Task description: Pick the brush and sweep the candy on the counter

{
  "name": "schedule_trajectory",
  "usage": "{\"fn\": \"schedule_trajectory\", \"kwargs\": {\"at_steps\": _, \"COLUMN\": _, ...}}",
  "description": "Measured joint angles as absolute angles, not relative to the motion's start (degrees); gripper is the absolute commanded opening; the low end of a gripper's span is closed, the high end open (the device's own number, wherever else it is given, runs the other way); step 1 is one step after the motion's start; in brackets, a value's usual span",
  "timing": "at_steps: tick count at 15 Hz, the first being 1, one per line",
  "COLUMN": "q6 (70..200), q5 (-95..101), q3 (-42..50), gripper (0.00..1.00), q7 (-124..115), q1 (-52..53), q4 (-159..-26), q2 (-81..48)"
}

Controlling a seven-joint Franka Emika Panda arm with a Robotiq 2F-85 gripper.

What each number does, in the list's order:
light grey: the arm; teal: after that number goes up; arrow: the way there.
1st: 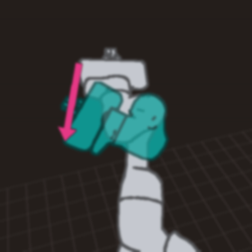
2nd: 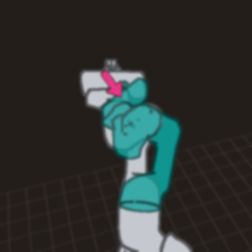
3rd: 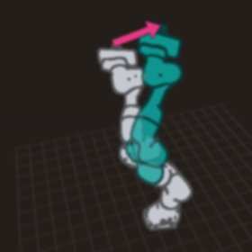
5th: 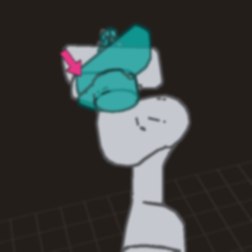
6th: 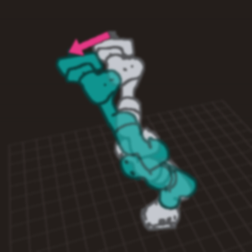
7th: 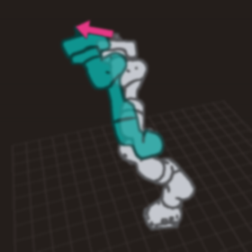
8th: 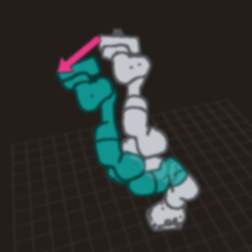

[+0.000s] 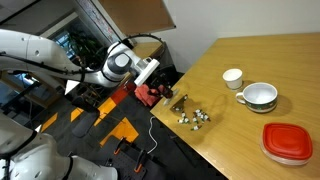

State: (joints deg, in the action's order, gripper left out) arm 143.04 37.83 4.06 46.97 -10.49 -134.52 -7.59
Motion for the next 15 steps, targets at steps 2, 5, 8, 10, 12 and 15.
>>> {"fn": "schedule_trajectory", "kwargs": {"at_steps": 2, "q6": 148.62, "q5": 38.84, "q3": 4.51, "gripper": 0.38, "q7": 48.23, "q1": -10.53, "q4": -135.26, "q2": -7.99}}
{"fn": "schedule_trajectory", "kwargs": {"at_steps": 5, "q6": 150.81, "q5": 38.84, "q3": 4.55, "gripper": 0.38, "q7": 48.36, "q1": -10.51, "q4": -135.68, "q2": -8.42}}
{"fn": "schedule_trajectory", "kwargs": {"at_steps": 8, "q6": 150.81, "q5": 38.84, "q3": 4.56, "gripper": 0.13, "q7": 48.37, "q1": -10.52, "q4": -135.68, "q2": -8.42}}
{"fn": "schedule_trajectory", "kwargs": {"at_steps": 10, "q6": 150.81, "q5": 38.71, "q3": 4.55, "gripper": 0.13, "q7": 48.37, "q1": -10.51, "q4": -135.68, "q2": -8.55}}
{"fn": "schedule_trajectory", "kwargs": {"at_steps": 12, "q6": 150.81, "q5": 38.62, "q3": 4.56, "gripper": 0.13, "q7": 48.37, "q1": -10.51, "q4": -135.57, "q2": -9.4}}
{"fn": "schedule_trajectory", "kwargs": {"at_steps": 15, "q6": 150.81, "q5": 38.71, "q3": 4.56, "gripper": 0.13, "q7": 48.37, "q1": -10.34, "q4": -135.01, "q2": -11.18}}
